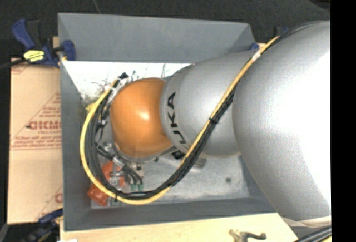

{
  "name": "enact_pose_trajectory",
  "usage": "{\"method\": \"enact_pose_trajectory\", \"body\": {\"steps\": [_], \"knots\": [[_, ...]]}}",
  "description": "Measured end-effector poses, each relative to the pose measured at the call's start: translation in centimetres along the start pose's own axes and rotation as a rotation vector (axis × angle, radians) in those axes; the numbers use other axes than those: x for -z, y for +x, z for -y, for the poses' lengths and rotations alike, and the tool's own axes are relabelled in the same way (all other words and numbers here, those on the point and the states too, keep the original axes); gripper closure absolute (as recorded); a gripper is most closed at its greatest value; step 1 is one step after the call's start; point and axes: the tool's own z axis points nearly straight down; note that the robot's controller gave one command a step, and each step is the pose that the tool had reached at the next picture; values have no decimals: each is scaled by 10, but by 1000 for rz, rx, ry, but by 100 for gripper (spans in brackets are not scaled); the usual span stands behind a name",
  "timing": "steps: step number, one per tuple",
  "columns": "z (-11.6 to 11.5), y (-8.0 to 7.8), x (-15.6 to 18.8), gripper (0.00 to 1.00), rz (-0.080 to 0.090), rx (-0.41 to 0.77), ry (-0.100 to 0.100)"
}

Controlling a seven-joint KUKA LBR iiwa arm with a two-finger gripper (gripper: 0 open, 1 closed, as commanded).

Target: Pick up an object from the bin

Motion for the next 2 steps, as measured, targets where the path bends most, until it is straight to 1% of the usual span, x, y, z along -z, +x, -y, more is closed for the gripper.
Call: {"method": "enact_pose_trajectory", "body": {"steps": [1,2], "knots": [[1,-3,4,0,7,-6,-2],[11,-17,-71,0,5,552,1]]}}
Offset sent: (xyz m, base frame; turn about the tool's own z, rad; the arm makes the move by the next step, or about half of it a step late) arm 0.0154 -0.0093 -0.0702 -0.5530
